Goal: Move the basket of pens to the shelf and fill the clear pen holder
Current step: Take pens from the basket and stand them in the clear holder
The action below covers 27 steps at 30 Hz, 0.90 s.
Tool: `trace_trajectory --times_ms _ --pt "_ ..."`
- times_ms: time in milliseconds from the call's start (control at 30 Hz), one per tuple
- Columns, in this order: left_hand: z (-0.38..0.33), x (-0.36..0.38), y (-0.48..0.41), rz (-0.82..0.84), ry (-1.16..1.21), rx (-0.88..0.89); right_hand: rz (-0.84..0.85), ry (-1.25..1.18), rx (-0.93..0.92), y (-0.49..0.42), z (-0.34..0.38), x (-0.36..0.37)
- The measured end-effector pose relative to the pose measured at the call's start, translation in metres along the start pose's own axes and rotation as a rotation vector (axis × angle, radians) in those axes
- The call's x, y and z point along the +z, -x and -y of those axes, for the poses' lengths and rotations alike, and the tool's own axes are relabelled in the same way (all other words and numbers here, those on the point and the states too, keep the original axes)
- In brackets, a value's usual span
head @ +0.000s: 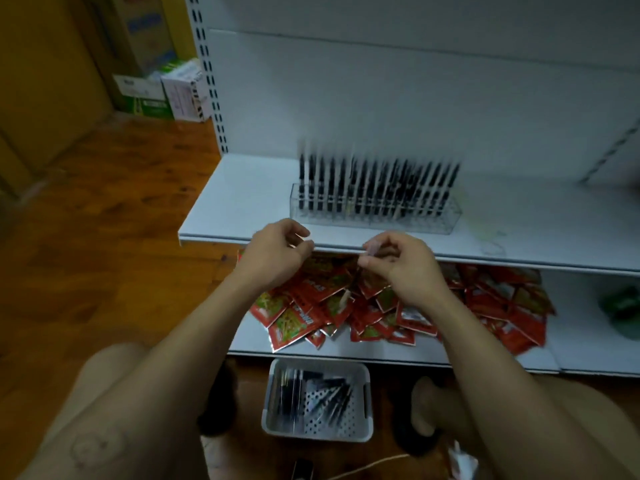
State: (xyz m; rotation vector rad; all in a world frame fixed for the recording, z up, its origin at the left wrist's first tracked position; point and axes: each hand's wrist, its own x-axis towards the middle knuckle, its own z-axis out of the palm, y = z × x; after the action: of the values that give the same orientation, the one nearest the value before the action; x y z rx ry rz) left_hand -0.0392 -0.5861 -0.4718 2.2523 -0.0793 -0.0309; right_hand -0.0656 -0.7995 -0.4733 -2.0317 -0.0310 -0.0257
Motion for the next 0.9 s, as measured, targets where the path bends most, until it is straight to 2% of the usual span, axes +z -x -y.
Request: trace_trajectory --times_ms 100,233,433,667,900 --pt "-0.012 -0.011 -0.022 -0.133 -0.019 0.014 -0.173 0.107 -0.101 -0.013 0.017 -0.030" --pt "-0.010 -0.015 -0.050 -0.284 0.098 -0.043 -0.489 0.249 -0.255 -0.033 0.027 -0.068" --pt "-0.003 0.003 -0.093 -0.312 0.209 -0.155 -0.799 0.191 -0.382 -0.072 0.027 -0.095" --pt "0.013 0.009 -0.117 -0.196 0.112 -0.252 -0.729 0.193 -0.375 -0.102 0.014 -0.086" --pt "0.014 0.009 -0.114 -0.177 0.068 -0.228 -0.741 0.165 -0.345 -0.108 0.006 -0.090"
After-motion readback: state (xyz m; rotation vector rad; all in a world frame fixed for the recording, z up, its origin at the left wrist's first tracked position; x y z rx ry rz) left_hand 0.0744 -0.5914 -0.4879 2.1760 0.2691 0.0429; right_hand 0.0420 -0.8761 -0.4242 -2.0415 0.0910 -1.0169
